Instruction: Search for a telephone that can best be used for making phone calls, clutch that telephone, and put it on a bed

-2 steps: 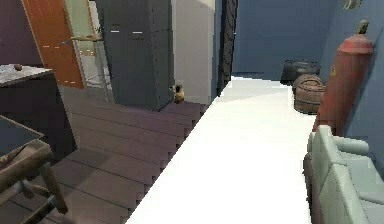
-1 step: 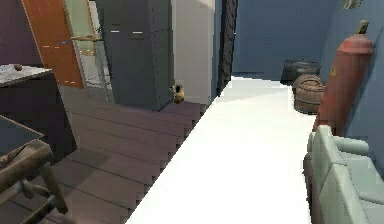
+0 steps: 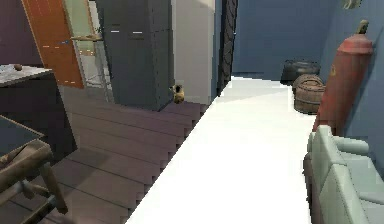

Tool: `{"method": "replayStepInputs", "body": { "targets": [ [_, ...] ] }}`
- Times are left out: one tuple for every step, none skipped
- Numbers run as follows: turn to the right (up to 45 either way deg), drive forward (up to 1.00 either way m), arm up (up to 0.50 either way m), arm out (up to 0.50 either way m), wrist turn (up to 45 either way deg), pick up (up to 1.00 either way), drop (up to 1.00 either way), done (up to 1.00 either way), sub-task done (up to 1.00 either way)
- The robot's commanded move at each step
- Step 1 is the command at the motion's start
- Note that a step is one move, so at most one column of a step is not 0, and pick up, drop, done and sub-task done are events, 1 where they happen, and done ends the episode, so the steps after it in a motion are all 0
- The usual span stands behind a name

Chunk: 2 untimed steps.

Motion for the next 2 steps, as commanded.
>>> {"method": "replayStepInputs", "body": {
  "targets": [
    [0.0,0.0,0.0,0.0,-45.0,0.0,0.0,0.0,0.0],
    [0.0,0.0,0.0,0.0,-36.0,0.0,0.0,0.0,0.0]
  ]
}}
